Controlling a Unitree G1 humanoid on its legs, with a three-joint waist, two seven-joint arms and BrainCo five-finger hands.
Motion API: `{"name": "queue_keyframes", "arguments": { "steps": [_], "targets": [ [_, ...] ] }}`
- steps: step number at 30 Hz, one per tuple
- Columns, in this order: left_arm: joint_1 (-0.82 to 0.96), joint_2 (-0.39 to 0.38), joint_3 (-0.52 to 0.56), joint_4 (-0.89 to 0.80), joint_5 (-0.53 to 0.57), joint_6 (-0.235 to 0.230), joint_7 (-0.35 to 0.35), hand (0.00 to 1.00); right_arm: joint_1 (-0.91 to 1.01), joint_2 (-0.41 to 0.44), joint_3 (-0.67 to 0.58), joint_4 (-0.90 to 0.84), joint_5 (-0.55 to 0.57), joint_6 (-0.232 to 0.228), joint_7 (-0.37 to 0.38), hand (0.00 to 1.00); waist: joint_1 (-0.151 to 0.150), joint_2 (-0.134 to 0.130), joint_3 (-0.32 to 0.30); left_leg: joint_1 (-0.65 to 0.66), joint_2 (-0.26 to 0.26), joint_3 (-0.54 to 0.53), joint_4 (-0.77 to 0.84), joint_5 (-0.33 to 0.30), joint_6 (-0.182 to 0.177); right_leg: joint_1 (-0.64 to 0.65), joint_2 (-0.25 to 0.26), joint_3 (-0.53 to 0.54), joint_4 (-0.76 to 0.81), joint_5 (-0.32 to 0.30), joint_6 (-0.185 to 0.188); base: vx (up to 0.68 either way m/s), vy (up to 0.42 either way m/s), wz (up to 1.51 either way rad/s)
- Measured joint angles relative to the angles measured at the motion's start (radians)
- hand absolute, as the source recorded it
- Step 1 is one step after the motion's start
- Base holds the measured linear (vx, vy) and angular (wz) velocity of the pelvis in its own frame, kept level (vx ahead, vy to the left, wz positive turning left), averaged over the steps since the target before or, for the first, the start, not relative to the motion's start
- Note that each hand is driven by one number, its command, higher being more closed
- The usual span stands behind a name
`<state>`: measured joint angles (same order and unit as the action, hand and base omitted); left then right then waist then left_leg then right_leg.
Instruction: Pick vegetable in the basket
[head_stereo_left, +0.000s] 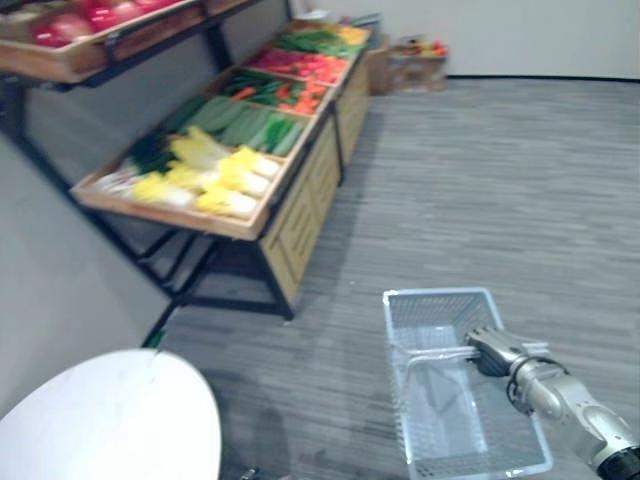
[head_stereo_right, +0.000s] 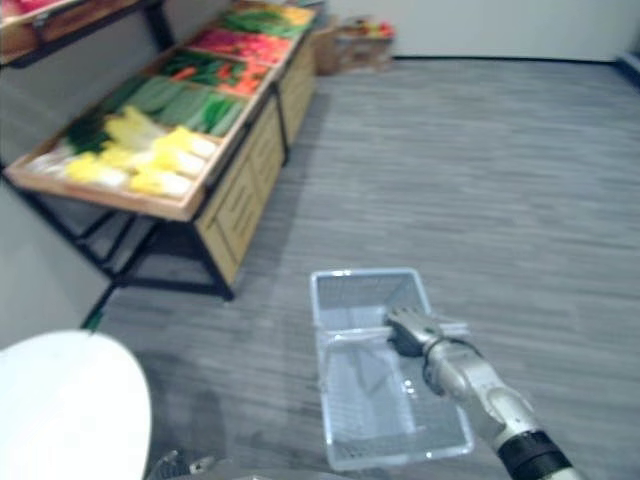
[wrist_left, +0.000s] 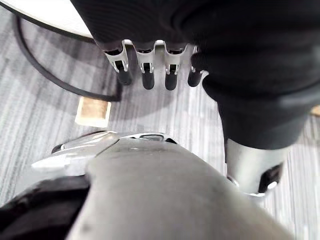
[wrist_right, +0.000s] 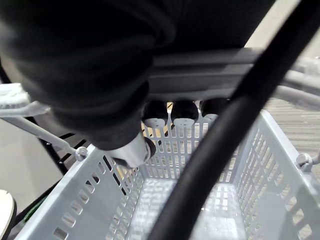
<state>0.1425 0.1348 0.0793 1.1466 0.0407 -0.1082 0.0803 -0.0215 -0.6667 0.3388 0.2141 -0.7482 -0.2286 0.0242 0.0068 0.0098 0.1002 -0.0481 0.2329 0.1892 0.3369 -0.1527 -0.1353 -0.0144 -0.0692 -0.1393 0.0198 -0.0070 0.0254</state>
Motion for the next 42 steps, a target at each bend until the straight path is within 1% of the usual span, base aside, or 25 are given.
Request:
{"name": "queue_keyframes", "arguments": {
  "steps": [2, 3, 6, 8, 10, 14, 16, 18, 19, 20, 21, 25, 26, 28, 29, 30, 31, 32, 35, 36, 37, 39, 40, 41, 42],
  "targets": [
    [0.003, -0.013, 0.007, -0.005, 0.000, -0.003, -0.001, 0.00, -0.001, -0.008, 0.002, 0.000, 0.020, 0.000, 0.000, 1.00, -0.002, 0.021, 0.007, 0.006, -0.024, -0.092, -0.128, 0.026, 0.005, -0.015, 0.029, 0.036, 0.002, -0.001, 0.006, -0.05, 0.172, -0.94],
    [0.000, -0.011, 0.010, -0.005, 0.000, -0.005, -0.003, 0.00, -0.002, 0.000, 0.002, 0.005, 0.021, 0.001, 0.000, 1.00, 0.000, 0.029, 0.007, 0.018, -0.031, -0.091, -0.141, -0.004, -0.006, -0.017, 0.030, 0.051, -0.002, 0.007, 0.018, -0.01, 0.200, -0.69],
    [-0.001, 0.006, 0.029, -0.002, -0.005, -0.011, -0.008, 0.00, 0.006, -0.001, 0.000, 0.014, 0.043, -0.003, 0.002, 1.00, -0.002, -0.007, 0.023, 0.016, -0.082, -0.041, -0.141, -0.031, 0.018, -0.011, -0.022, 0.087, -0.063, 0.071, 0.075, 0.05, 0.214, -0.42],
    [0.000, 0.005, 0.026, -0.002, -0.020, -0.011, -0.015, 0.00, 0.006, -0.001, -0.007, 0.028, 0.051, -0.003, 0.003, 1.00, -0.004, -0.009, 0.022, 0.023, -0.108, -0.033, -0.139, -0.033, 0.037, 0.002, -0.047, 0.094, -0.083, 0.084, 0.094, 0.07, 0.186, -0.09],
    [-0.003, -0.001, 0.010, -0.008, -0.021, -0.012, -0.025, 0.00, 0.024, 0.000, -0.028, 0.039, 0.059, -0.004, 0.006, 1.00, -0.004, 0.011, 0.024, 0.034, -0.143, -0.030, -0.164, -0.030, 0.046, 0.001, -0.075, 0.096, -0.095, 0.092, 0.106, 0.13, 0.156, 0.02],
    [-0.002, 0.000, -0.010, -0.009, -0.020, -0.011, -0.026, 0.00, 0.043, 0.044, -0.075, 0.056, 0.061, -0.002, 0.006, 1.00, 0.001, 0.009, 0.026, 0.059, -0.159, -0.035, -0.193, -0.035, 0.061, -0.018, -0.080, 0.099, -0.048, 0.070, 0.125, 0.10, 0.045, -0.10],
    [-0.005, 0.005, -0.036, -0.011, -0.018, -0.011, -0.023, 0.00, 0.042, 0.064, -0.120, 0.073, 0.060, 0.005, 0.001, 1.00, 0.000, 0.001, 0.032, 0.084, -0.168, -0.026, -0.200, -0.047, 0.080, -0.100, -0.086, 0.129, 0.138, 0.004, 0.123, 0.05, 0.069, -0.31],
    [-0.010, 0.012, -0.057, -0.010, -0.018, -0.010, -0.021, 0.00, 0.033, 0.068, -0.150, 0.076, 0.059, 0.020, -0.013, 1.00, -0.002, 0.004, 0.046, 0.130, -0.179, 0.000, -0.223, -0.050, 0.095, -0.200, -0.094, 0.141, 0.371, -0.012, 0.100, -0.01, 0.078, -0.37],
    [-0.015, 0.028, -0.077, -0.006, -0.018, -0.010, -0.018, 0.00, 0.035, 0.076, -0.176, 0.076, 0.059, 0.024, -0.027, 1.00, -0.008, -0.023, 0.066, 0.169, -0.193, 0.011, -0.244, -0.066, 0.117, -0.247, -0.116, 0.136, 0.509, -0.015, 0.063, -0.04, 0.063, -0.21],
    [-0.024, 0.041, -0.084, -0.003, -0.018, -0.009, -0.017, 0.00, 0.044, 0.087, -0.190, 0.075, 0.059, 0.026, -0.035, 1.00, -0.020, -0.019, 0.074, 0.204, -0.203, 0.010, -0.249, -0.079, 0.129, -0.273, -0.134, 0.135, 0.588, -0.009, 0.042, -0.04, 0.055, -0.09],
    [-0.021, 0.046, -0.088, -0.004, -0.018, -0.008, -0.014, 0.00, 0.050, 0.099, -0.197, 0.075, 0.058, 0.027, -0.041, 1.00, -0.033, -0.036, 0.077, 0.212, -0.204, 0.008, -0.253, -0.083, 0.134, -0.279, -0.141, 0.121, 0.604, -0.023, 0.034, 0.04, 0.078, 0.03],
    [-0.096, 0.068, -0.094, -0.010, -0.018, 0.002, -0.007, 0.00, 0.065, 0.134, -0.223, 0.075, 0.059, 0.020, -0.056, 1.00, -0.054, -0.034, 0.096, 0.206, -0.173, -0.012, -0.273, -0.087, 0.138, -0.315, -0.095, 0.038, 0.382, -0.035, 0.042, 0.16, 0.021, 0.09],
    [-0.125, 0.074, -0.095, -0.029, -0.018, 0.003, -0.004, 0.00, 0.069, 0.140, -0.222, 0.076, 0.060, 0.016, -0.054, 1.00, -0.061, -0.038, 0.103, 0.214, -0.162, -0.017, -0.284, -0.096, 0.125, -0.318, -0.074, 0.022, 0.203, 0.006, 0.065, 0.24, -0.050, 0.11],
    [-0.158, 0.076, -0.102, -0.056, -0.018, 0.001, 0.000, 0.00, 0.071, 0.153, -0.228, 0.077, 0.060, 0.019, -0.057, 1.00, -0.061, -0.053, 0.110, 0.242, -0.167, -0.025, -0.287, -0.115, 0.089, -0.318, -0.073, 0.024, 0.041, 0.058, 0.086, 0.35, -0.090, 0.16],
    [-0.166, 0.078, -0.104, -0.063, -0.018, 0.001, 0.001, 0.00, 0.071, 0.162, -0.237, 0.077, 0.059, 0.022, -0.058, 1.00, -0.063, -0.059, 0.111, 0.253, -0.169, -0.032, -0.286, -0.124, 0.075, -0.316, -0.076, 0.024, 0.025, 0.059, 0.086, 0.45, -0.152, 0.46],
    [-0.170, 0.076, -0.105, -0.078, -0.018, 0.000, 0.003, 0.00, 0.079, 0.177, -0.258, 0.077, 0.059, 0.030, -0.059, 1.00, -0.083, -0.061, 0.106, 0.285, -0.148, -0.049, -0.287, -0.154, 0.050, -0.310, -0.070, 0.029, 0.047, 0.116, 0.058, 0.51, -0.202, 0.61],
    [-0.170, 0.067, -0.108, -0.091, -0.018, -0.002, 0.003, 0.00, 0.088, 0.178, -0.272, 0.077, 0.060, 0.037, -0.062, 1.00, -0.091, -0.029, 0.095, 0.295, -0.112, -0.072, -0.277, -0.168, 0.032, -0.318, -0.051, 0.008, 0.105, 0.156, 0.043, 0.78, -0.331, 0.56],
    [-0.180, 0.057, -0.109, -0.094, -0.019, -0.012, 0.004, 0.00, 0.091, 0.173, -0.297, 0.077, 0.060, 0.047, -0.057, 1.00, -0.087, 0.013, 0.077, 0.251, -0.066, -0.119, -0.183, -0.165, 0.027, -0.351, -0.023, -0.026, 0.202, 0.098, 0.014, 0.71, -0.326, 0.28],
    [-0.171, 0.052, -0.096, -0.086, -0.018, -0.013, 0.004, 0.00, 0.091, 0.174, -0.289, 0.077, 0.059, 0.049, -0.043, 1.00, -0.078, 0.030, 0.077, 0.160, -0.036, -0.181, 0.064, -0.066, 0.014, -0.319, 0.005, -0.050, 0.260, 0.018, -0.011, 0.55, -0.295, 0.02],
    [-0.160, 0.044, -0.082, -0.080, -0.018, -0.012, 0.004, 0.00, 0.102, 0.173, -0.289, 0.076, 0.060, 0.048, -0.035, 1.00, -0.079, 0.032, 0.077, 0.121, -0.034, -0.207, 0.182, 0.014, 0.011, -0.280, 0.008, -0.063, 0.260, -0.008, -0.021, 0.59, -0.262, 0.18],
    [-0.140, 0.031, -0.071, -0.080, -0.018, -0.012, 0.004, 0.00, 0.124, 0.172, -0.289, 0.075, 0.060, 0.048, -0.035, 1.00, -0.075, 0.028, 0.081, 0.057, -0.034, -0.242, 0.339, 0.179, -0.023, -0.206, 0.009, -0.077, 0.244, -0.036, -0.033, 0.69, -0.266, 0.23],
    [-0.110, 0.013, -0.073, -0.073, -0.018, -0.011, 0.002, 0.00, 0.154, 0.167, -0.287, 0.074, 0.062, 0.053, -0.031, 1.00, -0.051, 0.021, 0.090, -0.035, -0.031, -0.245, 0.615, 0.184, -0.026, -0.086, 0.012, -0.077, 0.200, -0.067, -0.040, 0.57, -0.192, 0.05],
    [-0.095, 0.010, -0.058, -0.075, -0.019, -0.010, 0.000, 0.00, 0.168, 0.159, -0.288, 0.072, 0.062, 0.053, -0.031, 1.00, -0.031, 0.013, 0.101, -0.095, -0.031, -0.224, 0.719, 0.138, 0.005, -0.017, 0.013, -0.073, 0.172, -0.077, -0.047, 0.42, -0.114, -0.04],
    [-0.085, 0.020, -0.051, -0.075, -0.017, -0.010, 0.001, 0.00, 0.174, 0.142, -0.290, 0.068, 0.062, 0.053, -0.031, 1.00, -0.015, 0.009, 0.104, -0.154, -0.045, -0.193, 0.748, 0.091, 0.054, 0.047, 0.001, -0.069, 0.135, -0.116, -0.044, 0.49, -0.097, 0.07],
    [-0.074, 0.020, -0.050, -0.072, -0.016, -0.009, 0.002, 0.00, 0.173, 0.124, -0.297, 0.060, 0.062, 0.053, -0.032, 1.00, -0.012, 0.015, 0.109, -0.202, -0.056, -0.172, 0.736, 0.063, 0.076, 0.088, -0.003, -0.073, 0.115, -0.139, -0.029, 0.37, -0.040, 0.11]
  ]
}}
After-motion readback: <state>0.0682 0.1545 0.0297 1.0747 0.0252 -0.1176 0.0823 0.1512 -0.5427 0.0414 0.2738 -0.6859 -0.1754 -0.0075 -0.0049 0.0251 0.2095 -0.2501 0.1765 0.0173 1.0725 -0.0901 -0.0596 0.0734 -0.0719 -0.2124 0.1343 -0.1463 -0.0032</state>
